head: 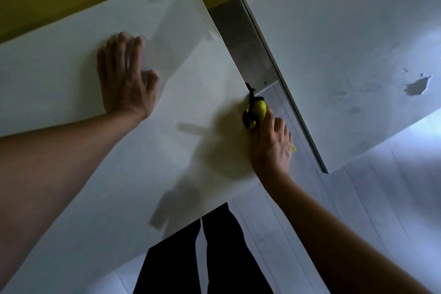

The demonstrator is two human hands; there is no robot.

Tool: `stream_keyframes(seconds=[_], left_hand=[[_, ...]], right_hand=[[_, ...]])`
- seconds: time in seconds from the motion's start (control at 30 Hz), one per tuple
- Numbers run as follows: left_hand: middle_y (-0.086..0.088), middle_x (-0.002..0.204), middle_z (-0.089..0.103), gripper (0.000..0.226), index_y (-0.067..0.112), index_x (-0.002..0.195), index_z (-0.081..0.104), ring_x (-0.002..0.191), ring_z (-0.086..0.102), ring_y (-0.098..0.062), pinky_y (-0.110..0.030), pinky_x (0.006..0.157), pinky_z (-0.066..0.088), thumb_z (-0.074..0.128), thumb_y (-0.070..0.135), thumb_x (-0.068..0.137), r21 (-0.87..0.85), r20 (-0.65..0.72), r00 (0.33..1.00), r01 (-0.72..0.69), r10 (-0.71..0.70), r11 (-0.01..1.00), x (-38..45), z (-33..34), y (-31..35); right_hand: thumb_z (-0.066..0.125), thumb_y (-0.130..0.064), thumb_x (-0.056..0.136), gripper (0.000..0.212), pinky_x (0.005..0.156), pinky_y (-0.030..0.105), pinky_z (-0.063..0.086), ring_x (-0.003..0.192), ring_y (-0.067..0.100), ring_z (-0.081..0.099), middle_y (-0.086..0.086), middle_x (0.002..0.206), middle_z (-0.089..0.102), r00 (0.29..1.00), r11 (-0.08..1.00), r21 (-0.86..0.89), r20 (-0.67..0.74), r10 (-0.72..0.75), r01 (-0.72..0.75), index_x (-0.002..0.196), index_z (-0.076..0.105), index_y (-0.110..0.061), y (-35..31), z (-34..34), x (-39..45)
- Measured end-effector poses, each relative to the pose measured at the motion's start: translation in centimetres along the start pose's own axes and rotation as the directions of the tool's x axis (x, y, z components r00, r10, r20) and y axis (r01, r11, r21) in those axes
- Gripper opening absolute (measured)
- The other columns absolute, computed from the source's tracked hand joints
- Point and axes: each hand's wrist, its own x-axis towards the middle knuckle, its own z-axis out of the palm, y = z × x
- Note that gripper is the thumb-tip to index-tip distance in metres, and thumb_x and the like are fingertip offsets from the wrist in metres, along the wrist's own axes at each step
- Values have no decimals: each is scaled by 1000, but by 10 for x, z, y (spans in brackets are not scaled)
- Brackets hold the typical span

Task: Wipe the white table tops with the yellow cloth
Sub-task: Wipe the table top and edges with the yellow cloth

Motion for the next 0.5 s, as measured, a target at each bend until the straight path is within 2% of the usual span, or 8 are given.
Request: stream_keyframes(seconds=[0.1,0.17,0.27,0.37,0.43,0.5], left_hand=[[-19,171,21,73,19,165,24,158,18,-40,-54,130,8,36,43,98,-8,4,1000,2,-2,1000,0,-2,1],[-18,171,21,72,19,165,26,158,19,-39,-53,130,8,37,41,98,1,-8,1000,7,-7,1000,-3,-1,1],[-18,169,27,65,16,161,34,154,26,-40,-52,129,12,37,36,99,-10,-32,999,-21,21,1000,-2,0,2],[-23,165,33,60,12,156,41,147,35,-47,-55,125,19,39,32,101,-22,-2,976,-216,216,976,-18,-5,8],[-25,161,38,59,11,156,43,143,39,-48,-58,122,23,42,35,102,-59,35,916,-397,399,916,-60,-5,15],[-21,164,36,61,14,160,41,148,35,-46,-59,124,22,41,38,103,-91,91,873,-471,478,877,-124,-5,23]], right_hand=[[47,-34,101,59,89,49,44,104,35,53,17,120,54,999,999,5,-18,-35,35,155,31,-17,-38,9,40],[44,-42,102,61,92,48,42,107,37,53,18,123,55,998,999,26,-48,-46,48,156,30,-18,-61,14,64],[41,-50,103,61,91,45,43,106,35,54,17,123,55,993,997,29,-98,-70,73,155,33,-20,-67,19,78],[43,-52,102,60,88,44,46,106,31,55,14,123,54,990,996,32,-119,-80,84,154,34,-22,-60,18,78],[45,-50,102,61,90,42,46,109,28,54,13,125,53,994,996,39,-73,-77,80,154,32,-23,-61,16,75],[47,-46,102,58,91,43,47,109,28,54,12,124,53,998,996,74,-41,-53,56,153,33,-22,-54,9,62]])
